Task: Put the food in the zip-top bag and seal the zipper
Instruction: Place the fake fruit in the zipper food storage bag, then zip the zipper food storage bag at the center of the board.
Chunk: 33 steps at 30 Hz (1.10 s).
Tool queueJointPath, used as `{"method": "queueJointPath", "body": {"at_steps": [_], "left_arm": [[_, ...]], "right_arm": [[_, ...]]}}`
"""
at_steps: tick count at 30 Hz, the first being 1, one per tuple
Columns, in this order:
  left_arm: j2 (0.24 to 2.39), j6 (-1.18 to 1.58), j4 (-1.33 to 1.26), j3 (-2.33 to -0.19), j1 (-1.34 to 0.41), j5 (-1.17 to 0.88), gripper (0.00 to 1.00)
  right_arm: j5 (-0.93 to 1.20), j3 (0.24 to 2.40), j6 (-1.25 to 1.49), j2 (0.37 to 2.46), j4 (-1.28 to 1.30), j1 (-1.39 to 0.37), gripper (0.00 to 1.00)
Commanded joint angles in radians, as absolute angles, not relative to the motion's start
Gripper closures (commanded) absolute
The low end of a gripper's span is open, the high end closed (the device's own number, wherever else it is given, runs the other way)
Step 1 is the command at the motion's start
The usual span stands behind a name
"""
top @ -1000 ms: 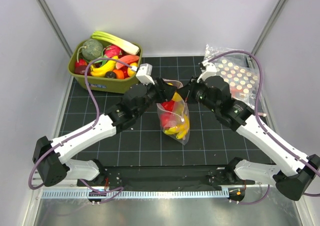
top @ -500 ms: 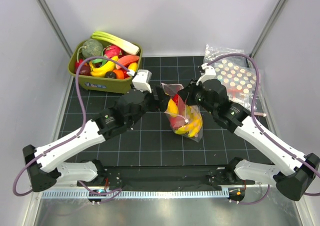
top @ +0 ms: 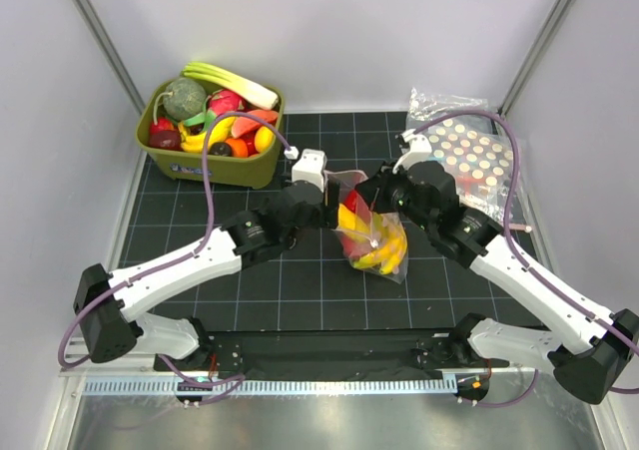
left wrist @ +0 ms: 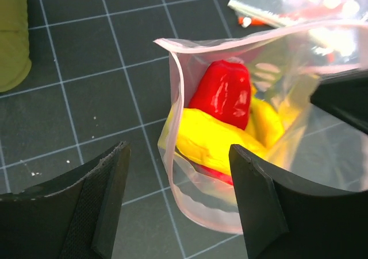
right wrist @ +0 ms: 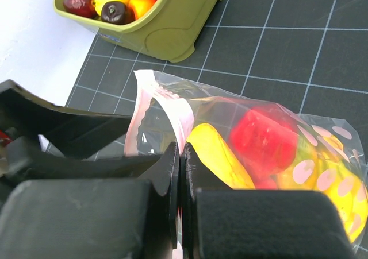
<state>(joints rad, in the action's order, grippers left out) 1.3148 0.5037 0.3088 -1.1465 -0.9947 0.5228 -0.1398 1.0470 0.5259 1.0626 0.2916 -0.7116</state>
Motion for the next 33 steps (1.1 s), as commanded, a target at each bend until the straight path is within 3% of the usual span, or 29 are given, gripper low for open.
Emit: {"method": "queueJointPath", "body": {"at_steps": [1,3,4,9,12,16,33], "left_arm": [[1.315,0.457,0.264,-1.178,-0.989,0.597,0.34],[1.316,0.448,0.258,-1.172,-0.979,0.606,0.45],[1.312,0.451,0.255,-1.169,-0.959,0.595,0.6],[1.264,0.486,0.241,-1.126,-0.897,0.554,0.99],[1.224,0.5,0.213,-1.091,-0.893,0.555,1.0],[1.215,0.523,0.204,-1.075,-0.865,0.554,1.0],[1.207,0.62,0.207,-1.055,-0.815,0.451,1.0]], "right_arm": [[-0.103,1.068,0.502,1.06,0.235,-0.719,0.99],[-0.098,1.078,0.486,1.074,0.25,-0.732,0.99],[-0.098,1.081,0.482,1.078,0.253,-0.736,0.99],[-0.114,1.094,0.454,1.107,0.264,-0.762,0.99],[-0.092,1.097,0.433,1.126,0.256,-0.776,0.95],[-0.061,1.083,0.399,1.121,0.229,-0.79,0.74],[-0.118,0.927,0.342,1.002,0.06,-0.79,0.27]]}}
